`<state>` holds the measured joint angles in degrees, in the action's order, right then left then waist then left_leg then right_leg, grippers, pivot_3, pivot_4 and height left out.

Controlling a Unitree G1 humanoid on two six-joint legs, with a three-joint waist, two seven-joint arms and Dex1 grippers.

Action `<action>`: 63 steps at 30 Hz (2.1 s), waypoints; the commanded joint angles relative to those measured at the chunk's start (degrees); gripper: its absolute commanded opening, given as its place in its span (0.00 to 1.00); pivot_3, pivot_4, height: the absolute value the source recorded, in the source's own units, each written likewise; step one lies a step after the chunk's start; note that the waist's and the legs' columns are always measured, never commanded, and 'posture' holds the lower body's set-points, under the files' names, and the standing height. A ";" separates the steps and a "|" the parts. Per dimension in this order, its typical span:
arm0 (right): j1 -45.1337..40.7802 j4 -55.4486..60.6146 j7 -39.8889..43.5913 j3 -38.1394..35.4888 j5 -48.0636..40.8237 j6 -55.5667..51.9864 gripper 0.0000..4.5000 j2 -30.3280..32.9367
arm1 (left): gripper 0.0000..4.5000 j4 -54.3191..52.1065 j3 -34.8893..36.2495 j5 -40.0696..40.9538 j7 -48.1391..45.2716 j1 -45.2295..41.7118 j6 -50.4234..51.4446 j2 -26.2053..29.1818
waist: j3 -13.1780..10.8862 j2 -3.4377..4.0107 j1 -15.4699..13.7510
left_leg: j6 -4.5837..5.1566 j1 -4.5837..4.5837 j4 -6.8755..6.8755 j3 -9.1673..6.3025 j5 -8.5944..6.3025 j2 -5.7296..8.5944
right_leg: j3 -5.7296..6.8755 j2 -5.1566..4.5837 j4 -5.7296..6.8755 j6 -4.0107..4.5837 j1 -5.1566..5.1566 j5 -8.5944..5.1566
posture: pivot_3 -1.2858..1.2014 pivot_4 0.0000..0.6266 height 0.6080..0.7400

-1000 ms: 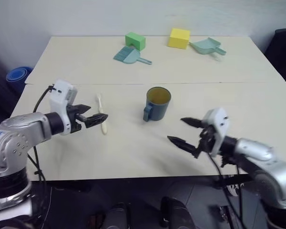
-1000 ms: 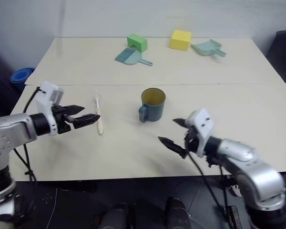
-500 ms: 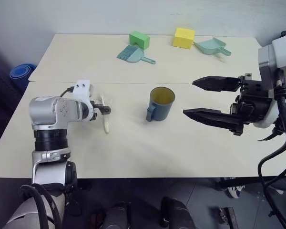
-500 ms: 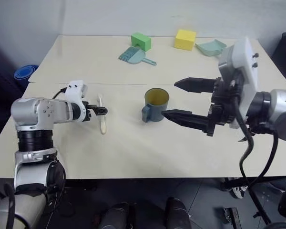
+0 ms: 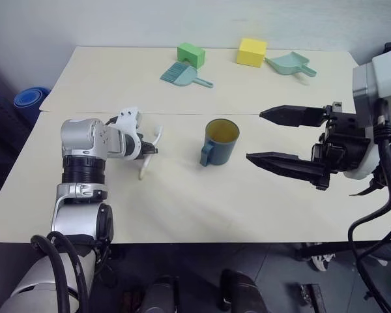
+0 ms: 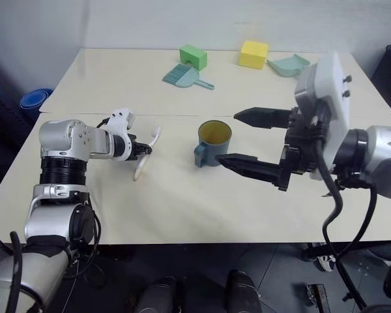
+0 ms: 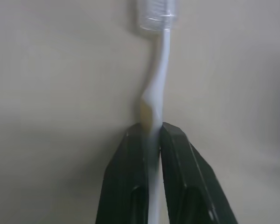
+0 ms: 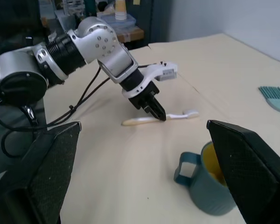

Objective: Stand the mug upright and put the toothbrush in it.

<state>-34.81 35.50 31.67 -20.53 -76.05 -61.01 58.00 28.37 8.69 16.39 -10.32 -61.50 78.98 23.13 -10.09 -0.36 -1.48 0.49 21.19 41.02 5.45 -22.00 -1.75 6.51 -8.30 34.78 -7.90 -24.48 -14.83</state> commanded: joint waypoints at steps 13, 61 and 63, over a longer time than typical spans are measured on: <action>16.70 0.36 -3.64 -13.21 0.75 1.72 1.00 3.70 | 0.02 -5.36 6.32 5.30 -10.36 0.77 -29.04 1.04 | -0.09 -0.17 -0.35 | 0.00 0.10 0.05 0.03 0.01 -0.03 | 0.02 -0.01 -0.03 0.00 -0.04 0.00 | 0.52 0.24 1.00; 28.43 -6.64 2.13 -17.47 5.66 6.27 1.00 7.79 | 0.99 -27.86 -0.48 17.86 -47.52 7.47 -35.39 12.03 | -0.12 -0.19 0.10 | 0.19 0.14 -0.02 0.05 0.07 0.00 | 0.05 -0.02 -0.36 -0.03 0.02 0.04 | 0.52 0.24 1.00; 29.05 -7.69 7.95 -17.41 6.87 6.36 1.00 9.04 | 0.99 -29.97 -1.14 19.36 -53.93 9.43 -33.97 18.89 | -0.09 -0.09 0.42 | 0.15 0.04 -0.10 0.05 0.05 -0.02 | 0.04 -0.02 -0.26 -0.03 0.01 0.03 | 0.52 0.24 1.00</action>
<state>-5.58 27.98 34.70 -36.98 -69.85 -56.04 65.57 1.75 8.02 33.51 -58.86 -52.83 43.77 40.27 -10.18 -0.45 -1.06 0.63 21.15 40.89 5.50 -21.96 -1.79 6.56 -8.32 34.54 -7.93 -24.44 -14.80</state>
